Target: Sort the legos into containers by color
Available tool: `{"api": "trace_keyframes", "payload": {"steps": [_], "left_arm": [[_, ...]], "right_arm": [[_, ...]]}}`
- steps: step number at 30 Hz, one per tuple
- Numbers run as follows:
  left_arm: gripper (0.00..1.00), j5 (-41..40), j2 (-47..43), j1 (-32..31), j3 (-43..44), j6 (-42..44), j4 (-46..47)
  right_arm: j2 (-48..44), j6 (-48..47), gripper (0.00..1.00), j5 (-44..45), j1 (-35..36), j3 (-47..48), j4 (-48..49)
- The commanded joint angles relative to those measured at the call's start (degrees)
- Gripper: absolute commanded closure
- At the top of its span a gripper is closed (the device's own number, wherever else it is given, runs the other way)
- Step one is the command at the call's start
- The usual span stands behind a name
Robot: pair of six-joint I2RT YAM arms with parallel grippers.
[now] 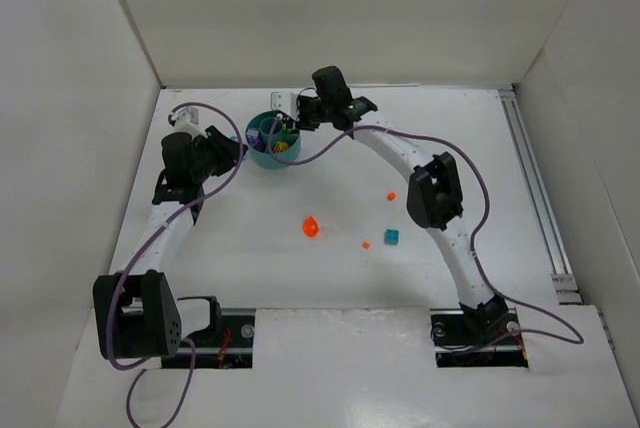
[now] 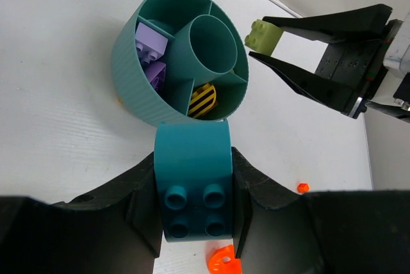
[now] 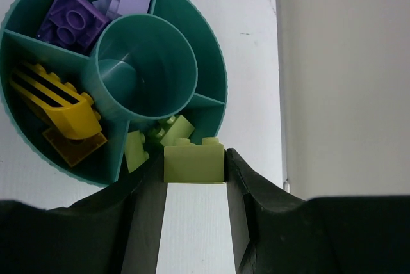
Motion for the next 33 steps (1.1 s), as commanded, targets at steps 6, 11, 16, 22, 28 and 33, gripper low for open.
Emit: {"api": "trace_keyframes", "payload": {"steps": [6, 11, 16, 22, 28, 33], "left_arm": [[0.94, 1.52, 0.31, 0.11, 2.63, 2.09, 4.16], [0.93, 2.85, 0.84, 0.11, 2.63, 2.61, 4.69], [0.91, 6.96, 1.36, 0.11, 2.11, 3.76, 7.15], [0.91, 8.03, 3.12, 0.11, 2.11, 4.81, 9.88], [0.9, 8.03, 4.26, 0.11, 3.86, 4.81, 10.58], [0.9, 6.37, 5.31, -0.41, 4.39, 6.48, 14.97]], "right_arm": [[1.48, 0.39, 0.65, -0.92, 0.64, 4.26, 2.89], [2.01, 0.39, 0.57, -0.3, 0.64, 4.26, 3.51], [2.01, 0.91, 0.53, -1.36, 0.64, 4.26, 3.51], [2.01, 0.91, 0.47, -1.36, 0.64, 3.73, 3.51], [1.48, 1.44, 0.44, -1.36, 0.64, 3.21, 3.51], [-5.61, 2.58, 0.44, 0.4, 0.64, -3.55, 7.98]]}}
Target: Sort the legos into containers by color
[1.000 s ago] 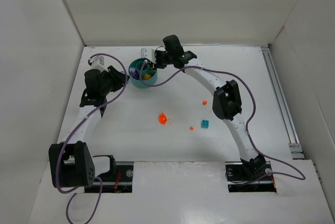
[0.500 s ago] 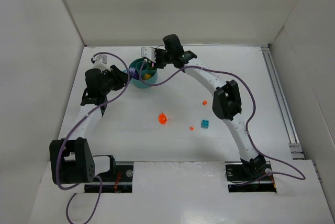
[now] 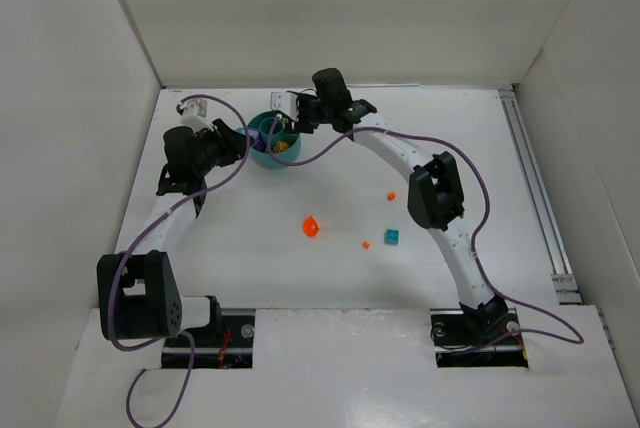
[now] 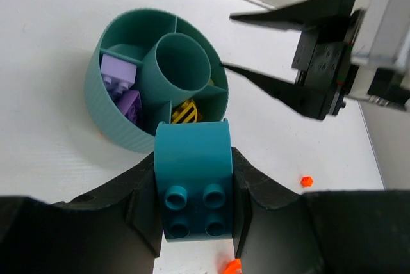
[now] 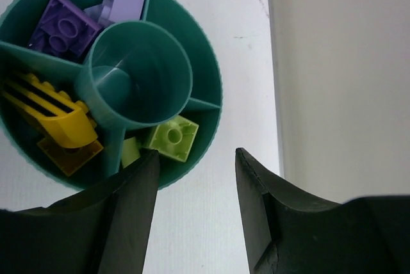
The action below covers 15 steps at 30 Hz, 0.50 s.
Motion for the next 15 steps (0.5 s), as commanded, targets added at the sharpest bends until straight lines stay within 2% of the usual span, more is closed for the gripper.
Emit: {"api": "trace_keyframes", "payload": {"steps": [1, 4, 12, 15], "left_arm": [[0.9, -1.44, -0.04, -0.4, 3.3, 1.98, 9.0], [0.9, -4.94, 2.24, -1.54, 3.91, 2.51, 13.57], [0.9, -9.96, 13.3, -5.49, 7.24, 0.05, 26.07], [0.9, -17.4, 15.6, -9.53, 8.39, 3.11, 28.96]], "right_arm": [[-7.71, 1.38, 0.44, 1.27, 0.33, -5.0, 5.93], [-14.48, 2.7, 0.44, 3.03, -0.28, -12.21, 10.42], [-26.87, 4.63, 0.45, 4.7, -3.0, -26.8, 11.83], [-31.97, 4.63, 0.45, 5.85, -4.14, -33.48, 13.14]]}}
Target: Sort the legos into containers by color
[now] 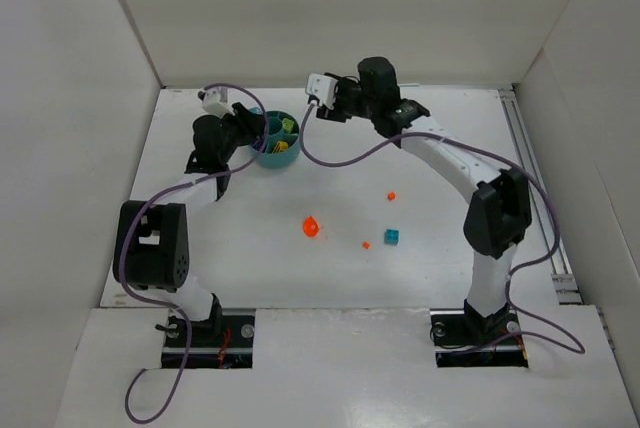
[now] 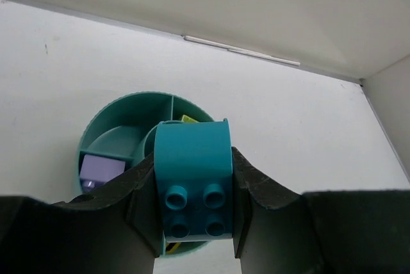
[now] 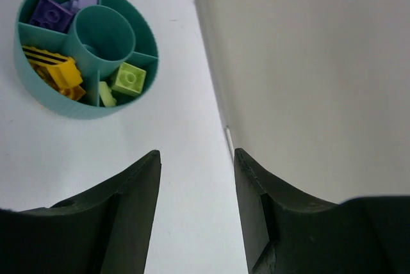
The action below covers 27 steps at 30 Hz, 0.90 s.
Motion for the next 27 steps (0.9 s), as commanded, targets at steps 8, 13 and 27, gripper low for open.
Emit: {"api": "trace_keyframes", "payload": {"steps": [8, 13, 27], "left_arm": [[0.9, -14.91, 6.01, -7.16, 6.11, 5.96, 11.48], [0.9, -16.66, 9.27, -7.77, 7.17, 7.1, 13.41], [0.88, -17.46, 14.01, -8.83, 9.01, 10.62, 15.44]], "right_arm": [[-12.97, 2.3, 0.45, 2.64, -3.53, -16.88, 6.03], [-14.82, 2.83, 0.45, 2.64, -4.06, -20.23, 6.04], [-15.35, 2.83, 0.47, 2.64, -5.11, -21.9, 6.04]]}}
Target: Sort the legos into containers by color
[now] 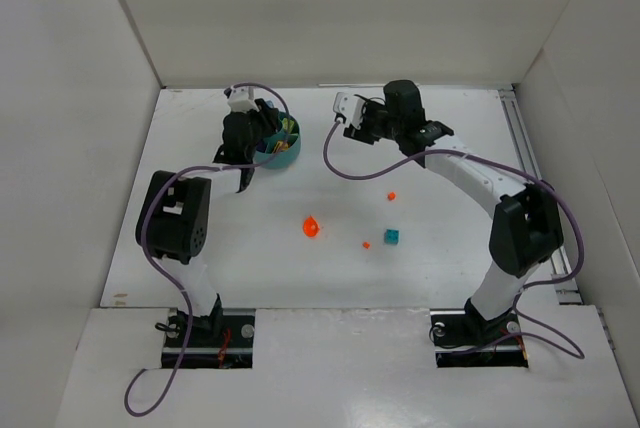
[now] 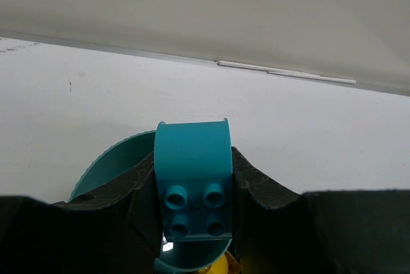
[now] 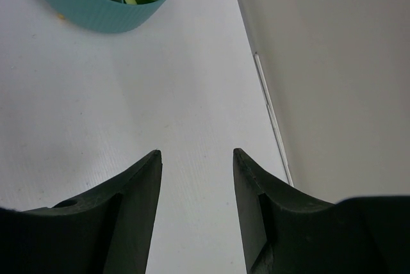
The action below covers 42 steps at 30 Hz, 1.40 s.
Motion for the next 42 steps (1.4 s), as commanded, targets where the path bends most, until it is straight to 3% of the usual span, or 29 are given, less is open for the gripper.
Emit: {"api": "trace_keyframes", "payload": {"steps": [1, 12, 22, 31, 33, 34, 36, 38, 39, 42], "left_arm": [[0.87, -1.22, 0.1, -0.67, 2.39, 2.64, 5.08], [0.83, -5.96, 2.38, -1.73, 3.01, 4.4, 5.69], [0.53, -4.56, 2.91, -2.26, 3.01, 5.01, 6.22], [0.36, -2.71, -0.07, -2.26, 3.01, 3.8, 6.22], [0.28, -2.01, -2.78, -2.26, 2.49, 3.27, 4.38], [0.14, -1.31, -3.85, -2.26, 2.48, 3.26, 3.68], [0.02, 0.44, -7.44, -2.26, 2.48, 2.73, 1.14], [0.0, 2.55, -10.17, -2.26, 3.0, 2.12, -2.03], [0.0, 4.65, -11.49, -2.26, 3.53, 2.12, -4.31], [0.0, 9.92, -16.94, -2.26, 7.22, 1.24, -17.65]], "right_arm": [[-2.17, 0.86, 0.47, -0.22, -0.43, -0.11, 2.91], [-2.17, 0.86, 0.47, -0.22, -1.48, -0.63, 2.91], [-2.17, 0.86, 0.47, -0.75, -1.49, -1.16, 2.91], [-3.3, 1.47, 0.47, -1.27, -1.49, -1.69, 2.91], [-4.8, 2.26, 0.44, -0.75, -1.49, -2.39, 2.3], [-6.28, 3.05, 0.42, -0.75, -1.49, -3.78, 2.3], [-8.05, 4.37, 0.35, -0.22, -1.49, -5.37, 1.77], [-11.02, 7.52, 0.23, 0.48, -1.49, -8.88, 0.72], [-12.18, 8.84, 0.01, 1.53, -1.49, -10.11, 0.19], [-16.83, 14.2, 0.0, 4.78, -0.35, -15.65, -2.97]]}}
